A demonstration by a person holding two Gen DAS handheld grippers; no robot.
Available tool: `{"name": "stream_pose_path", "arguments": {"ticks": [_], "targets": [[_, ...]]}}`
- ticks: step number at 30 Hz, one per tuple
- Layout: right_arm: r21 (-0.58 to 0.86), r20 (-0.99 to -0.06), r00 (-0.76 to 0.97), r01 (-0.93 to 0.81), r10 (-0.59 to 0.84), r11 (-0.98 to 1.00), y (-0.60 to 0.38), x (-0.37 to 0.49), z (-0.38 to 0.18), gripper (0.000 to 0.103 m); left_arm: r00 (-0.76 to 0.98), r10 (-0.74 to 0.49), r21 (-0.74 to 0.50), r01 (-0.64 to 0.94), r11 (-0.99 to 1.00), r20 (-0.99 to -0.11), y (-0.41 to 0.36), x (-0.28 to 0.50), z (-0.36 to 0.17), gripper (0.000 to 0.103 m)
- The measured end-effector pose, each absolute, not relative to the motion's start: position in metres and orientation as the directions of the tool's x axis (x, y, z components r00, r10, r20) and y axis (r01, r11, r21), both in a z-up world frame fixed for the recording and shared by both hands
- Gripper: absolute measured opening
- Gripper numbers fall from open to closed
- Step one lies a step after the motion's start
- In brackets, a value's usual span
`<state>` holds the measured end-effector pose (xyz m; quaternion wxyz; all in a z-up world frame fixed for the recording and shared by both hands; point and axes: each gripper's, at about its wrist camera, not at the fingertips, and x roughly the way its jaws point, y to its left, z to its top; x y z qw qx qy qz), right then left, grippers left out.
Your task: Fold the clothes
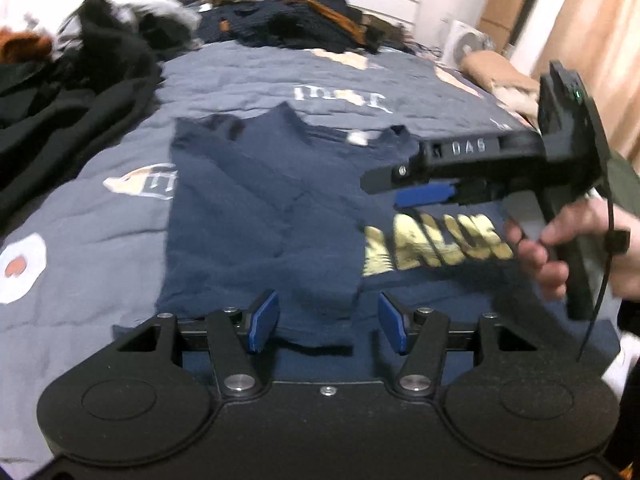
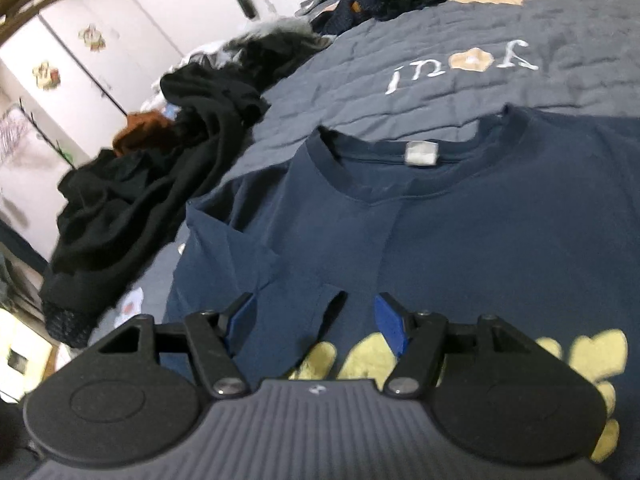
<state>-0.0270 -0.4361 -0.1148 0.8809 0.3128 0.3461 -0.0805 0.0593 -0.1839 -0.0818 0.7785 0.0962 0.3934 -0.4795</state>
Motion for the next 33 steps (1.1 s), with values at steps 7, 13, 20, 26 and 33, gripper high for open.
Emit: {"name": "stream_pose_path", "arguments": {"ticks": [7, 13, 20, 26, 33], "targets": [[0.491, -0.675, 0.735, 0.38, 0.067, 0.784, -0.426, -0.007, -0.125, 0.057, 0.22, -0.675, -0.315, 0.755, 0.576, -0.705, -0.176, 0.08, -0.084, 0.055], [0.518, -0.638, 0.766, 0.35, 0.08, 0.78, -0.416, 0.004, -0.116, 0.004, 0.246, -0.708, -0.375, 0.709, 0.597, -0.663, -0.17, 0.091, -0.077, 0.055], [0.413, -0.526, 0.848, 0.323, -0.066, 0.852, -0.427, 0.018, -0.075, 0.003, 0.321, -0.702, -0.386, 0.656, 0.649, -0.636, -0.161, 0.099, -0.07, 0.055], [0.329, -0.637, 0.769, 0.332, -0.052, 0.884, -0.438, 0.032, -0.089, 0.008, 0.325, -0.705, -0.397, 0.645, 0.653, -0.631, -0.16, 0.101, -0.07, 0.055], [0.425, -0.597, 0.801, 0.26, 0.052, 0.867, -0.427, 0.0, -0.073, 0.023, 0.331, -0.724, -0.405, 0.655, 0.638, -0.606, -0.161, 0.098, -0.068, 0.055]]}}
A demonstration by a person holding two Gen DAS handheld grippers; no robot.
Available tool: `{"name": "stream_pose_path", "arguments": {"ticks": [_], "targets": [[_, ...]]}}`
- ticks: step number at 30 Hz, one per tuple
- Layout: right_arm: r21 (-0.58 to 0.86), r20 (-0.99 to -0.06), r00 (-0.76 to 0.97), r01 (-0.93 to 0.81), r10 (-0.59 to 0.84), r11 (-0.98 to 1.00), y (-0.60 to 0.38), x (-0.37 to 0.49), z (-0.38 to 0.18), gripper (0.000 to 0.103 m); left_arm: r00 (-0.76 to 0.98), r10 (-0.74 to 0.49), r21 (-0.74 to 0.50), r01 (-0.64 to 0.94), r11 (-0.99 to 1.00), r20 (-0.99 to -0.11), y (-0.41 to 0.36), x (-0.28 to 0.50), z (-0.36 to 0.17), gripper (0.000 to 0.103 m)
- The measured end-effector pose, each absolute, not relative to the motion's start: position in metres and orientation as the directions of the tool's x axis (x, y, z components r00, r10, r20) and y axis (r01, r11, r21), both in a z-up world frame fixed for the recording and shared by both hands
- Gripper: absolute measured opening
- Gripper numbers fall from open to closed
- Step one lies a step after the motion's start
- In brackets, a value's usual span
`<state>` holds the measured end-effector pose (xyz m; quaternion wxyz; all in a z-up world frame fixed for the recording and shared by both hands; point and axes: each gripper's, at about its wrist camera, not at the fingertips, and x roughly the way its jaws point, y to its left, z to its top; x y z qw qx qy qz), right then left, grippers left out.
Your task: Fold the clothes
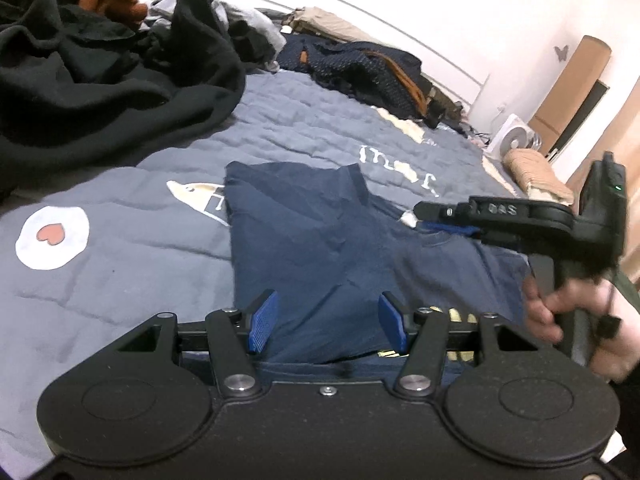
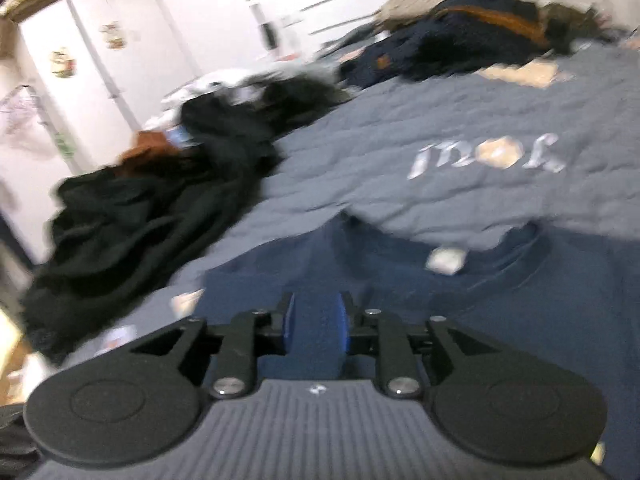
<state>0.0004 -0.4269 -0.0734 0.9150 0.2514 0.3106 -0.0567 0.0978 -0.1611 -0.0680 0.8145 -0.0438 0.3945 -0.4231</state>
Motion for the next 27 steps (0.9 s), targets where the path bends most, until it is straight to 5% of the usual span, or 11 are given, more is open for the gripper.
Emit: {"name": "stream_pose_path", "arguments": {"ticks": [4, 9, 13, 27], "targets": [[0.497, -0.606, 0.762, 0.137, 0.229, 0.857, -0.4, -0.002, -0.083, 0.03, 0.349, -0.723, -0.408, 0.644, 0.647, -0.596, -0.161, 0.098, -0.066, 0.055], [0.476, -0.711, 0.658, 0.189, 0.249, 0.859, -0.384, 0.008, -0.123, 0.03, 0.382, -0.717, -0.431, 0.603, 0.671, -0.583, -0.152, 0.105, -0.064, 0.055], [0.48, -0.704, 0.662, 0.178, 0.256, 0.859, -0.386, -0.002, -0.126, 0.031, 0.377, -0.712, -0.409, 0.621, 0.669, -0.592, -0.157, 0.103, -0.065, 0.055], [0.442, -0.604, 0.797, 0.333, 0.002, 0.833, -0.434, -0.119, -0.085, 0.043, 0.353, -0.729, -0.368, 0.686, 0.628, -0.587, -0.186, 0.081, -0.068, 0.055]]}}
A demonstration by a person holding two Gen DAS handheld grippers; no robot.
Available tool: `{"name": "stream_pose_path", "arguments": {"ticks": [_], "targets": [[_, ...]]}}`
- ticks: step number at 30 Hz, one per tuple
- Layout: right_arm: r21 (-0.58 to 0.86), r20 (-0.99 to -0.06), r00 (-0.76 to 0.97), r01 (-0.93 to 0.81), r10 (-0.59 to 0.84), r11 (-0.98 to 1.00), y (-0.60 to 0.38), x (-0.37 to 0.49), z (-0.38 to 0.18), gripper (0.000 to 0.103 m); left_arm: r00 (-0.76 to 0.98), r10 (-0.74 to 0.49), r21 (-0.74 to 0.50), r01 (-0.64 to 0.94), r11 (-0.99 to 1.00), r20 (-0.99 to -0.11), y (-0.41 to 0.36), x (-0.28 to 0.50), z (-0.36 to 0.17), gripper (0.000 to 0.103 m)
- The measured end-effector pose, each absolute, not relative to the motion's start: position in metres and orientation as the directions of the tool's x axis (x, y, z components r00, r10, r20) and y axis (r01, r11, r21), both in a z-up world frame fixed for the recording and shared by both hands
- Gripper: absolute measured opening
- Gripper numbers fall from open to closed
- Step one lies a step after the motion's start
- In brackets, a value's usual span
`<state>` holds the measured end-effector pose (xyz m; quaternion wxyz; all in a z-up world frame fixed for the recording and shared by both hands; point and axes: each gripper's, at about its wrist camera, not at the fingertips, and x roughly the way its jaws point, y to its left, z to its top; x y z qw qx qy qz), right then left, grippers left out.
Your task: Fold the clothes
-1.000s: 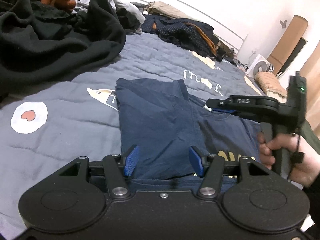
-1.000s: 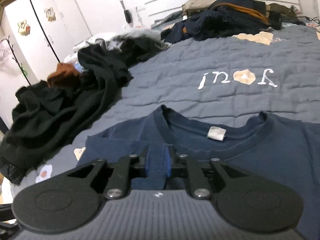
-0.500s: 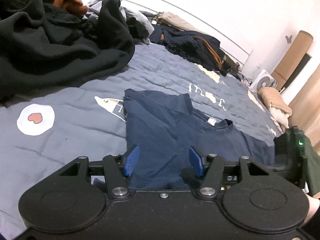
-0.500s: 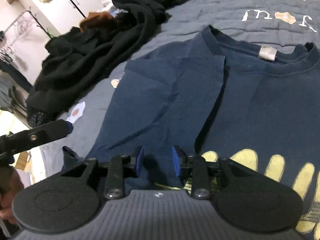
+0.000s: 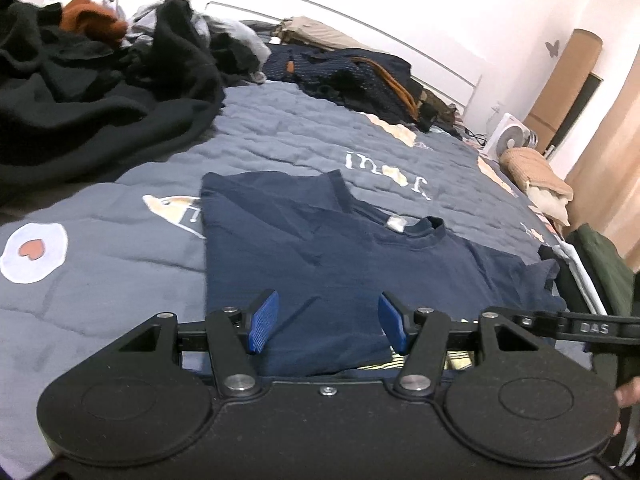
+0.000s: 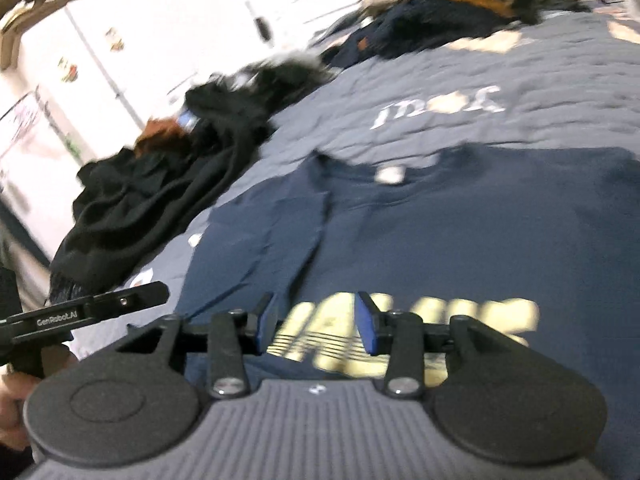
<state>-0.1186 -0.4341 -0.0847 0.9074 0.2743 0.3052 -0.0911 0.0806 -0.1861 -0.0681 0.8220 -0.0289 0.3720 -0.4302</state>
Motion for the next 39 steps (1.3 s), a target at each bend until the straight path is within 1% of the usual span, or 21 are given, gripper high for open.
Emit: {"name": "stream_pose_path", "arguments": {"ticks": [4, 9, 12, 18, 22, 25, 30, 33, 35, 37, 39], "targets": [[0.455, -0.587, 0.807, 0.391, -0.061, 0.8, -0.45, -0.147, -0.09, 0.046, 0.351, -0.726, -0.353, 0.697, 0.624, -0.591, -0.202, 0.072, -0.071, 0.055], [0.482, -0.58, 0.811, 0.42, -0.079, 0.769, -0.466, -0.166, -0.098, 0.047, 0.354, -0.712, -0.302, 0.725, 0.619, -0.606, -0.223, 0.058, -0.078, 0.055], [0.498, -0.563, 0.822, 0.426, -0.092, 0.755, -0.473, -0.176, -0.1, 0.048, 0.351, -0.7, -0.293, 0.725, 0.623, -0.622, -0.233, 0.055, -0.084, 0.055], [0.527, -0.558, 0.82, 0.468, -0.127, 0.709, -0.492, -0.194, -0.099, 0.048, 0.306, -0.644, -0.297, 0.696, 0.654, -0.701, -0.254, 0.056, -0.103, 0.055], [0.529, -0.54, 0.822, 0.5, -0.182, 0.686, -0.511, -0.216, -0.094, 0.049, 0.324, -0.595, -0.247, 0.689, 0.681, -0.736, -0.264, 0.054, -0.113, 0.055], [0.54, -0.537, 0.807, 0.552, -0.244, 0.636, -0.532, -0.237, -0.094, 0.049, 0.347, -0.621, -0.261, 0.687, 0.678, -0.702, -0.262, 0.052, -0.106, 0.055], [0.562, -0.542, 0.758, 0.647, -0.362, 0.515, -0.568, -0.277, -0.097, 0.049, 0.359, -0.681, -0.333, 0.669, 0.665, -0.638, -0.259, 0.048, -0.094, 0.055], [0.578, -0.545, 0.724, 0.69, -0.423, 0.436, -0.587, -0.299, -0.103, 0.05, 0.309, -0.736, -0.407, 0.674, 0.616, -0.602, -0.262, 0.046, -0.089, 0.056], [0.574, -0.559, 0.698, 0.716, -0.448, 0.399, -0.598, -0.307, -0.108, 0.05, 0.284, -0.754, -0.418, 0.692, 0.589, -0.592, -0.266, 0.041, -0.089, 0.057], [0.562, -0.57, 0.685, 0.728, -0.455, 0.393, -0.607, -0.308, -0.112, 0.05, 0.263, -0.766, -0.413, 0.716, 0.562, -0.587, -0.271, 0.034, -0.088, 0.057], [0.551, -0.578, 0.68, 0.733, -0.451, 0.399, -0.613, -0.304, -0.116, 0.05, 0.218, -0.788, -0.435, 0.734, 0.521, -0.576, -0.275, 0.029, -0.089, 0.057]]}}
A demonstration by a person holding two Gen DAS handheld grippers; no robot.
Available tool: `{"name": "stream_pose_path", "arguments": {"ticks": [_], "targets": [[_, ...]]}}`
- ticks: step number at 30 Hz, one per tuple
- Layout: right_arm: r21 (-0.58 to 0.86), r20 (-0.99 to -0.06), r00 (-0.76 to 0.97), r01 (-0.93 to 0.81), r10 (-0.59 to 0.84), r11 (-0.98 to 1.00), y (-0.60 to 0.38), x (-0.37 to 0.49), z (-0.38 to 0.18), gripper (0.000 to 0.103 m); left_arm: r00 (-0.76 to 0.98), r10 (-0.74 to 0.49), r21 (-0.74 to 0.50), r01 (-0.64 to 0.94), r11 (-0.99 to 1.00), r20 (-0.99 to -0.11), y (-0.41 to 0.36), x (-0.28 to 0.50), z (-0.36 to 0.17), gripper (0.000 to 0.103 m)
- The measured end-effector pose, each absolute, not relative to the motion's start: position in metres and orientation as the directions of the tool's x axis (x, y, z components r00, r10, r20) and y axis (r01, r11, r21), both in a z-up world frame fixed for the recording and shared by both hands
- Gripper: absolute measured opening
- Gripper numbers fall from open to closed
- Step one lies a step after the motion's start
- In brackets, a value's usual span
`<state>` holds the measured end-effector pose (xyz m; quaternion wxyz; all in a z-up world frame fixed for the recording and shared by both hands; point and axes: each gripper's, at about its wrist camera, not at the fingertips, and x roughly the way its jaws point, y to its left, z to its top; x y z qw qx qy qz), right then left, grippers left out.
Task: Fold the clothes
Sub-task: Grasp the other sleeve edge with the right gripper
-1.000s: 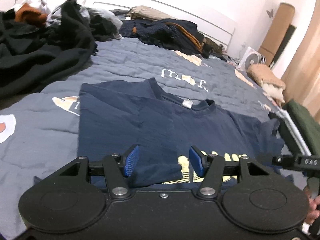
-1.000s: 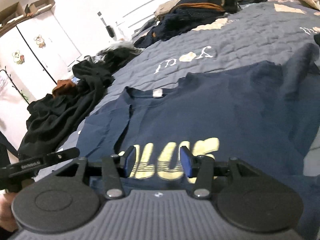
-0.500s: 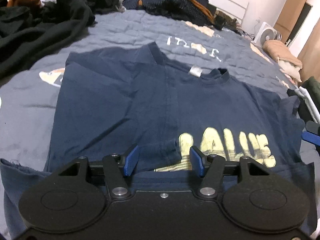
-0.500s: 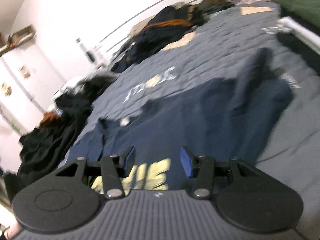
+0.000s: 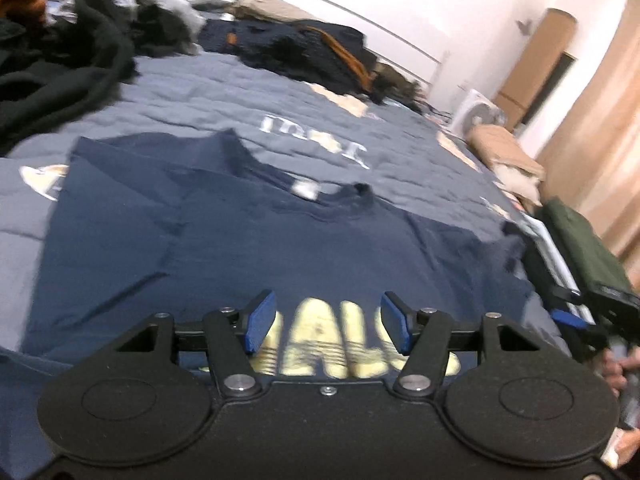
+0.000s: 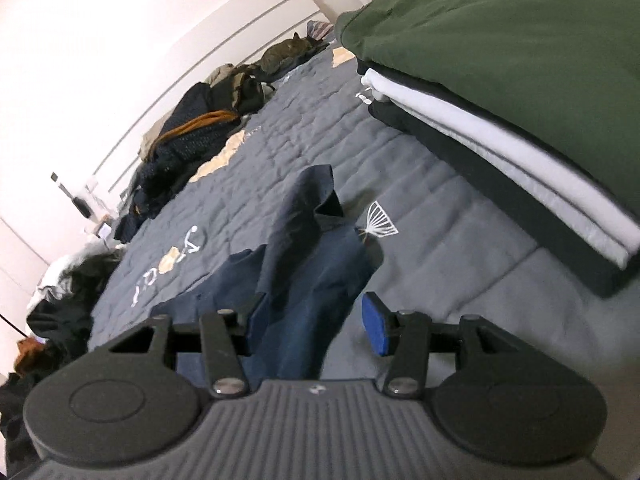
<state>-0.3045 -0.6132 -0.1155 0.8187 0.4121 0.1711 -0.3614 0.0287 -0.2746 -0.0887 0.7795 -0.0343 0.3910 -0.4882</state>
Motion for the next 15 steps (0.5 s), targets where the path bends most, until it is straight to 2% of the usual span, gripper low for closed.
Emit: {"name": "stream_pose_path", "arguments": {"ticks": [9, 15], "targets": [[0.441, -0.619, 0.63, 0.773, -0.469, 0.456, -0.624, -0.282, -0.125, 0.05, 0.098, -0.84, -0.443, 0.813, 0.377, -0.534, -0.289, -0.002, -0.085, 0.057], [0.439, -0.627, 0.606, 0.794, -0.489, 0.42, -0.635, -0.281, -0.132, 0.05, 0.077, -0.849, -0.448, 0.823, 0.35, -0.522, -0.29, -0.009, -0.083, 0.057]]}}
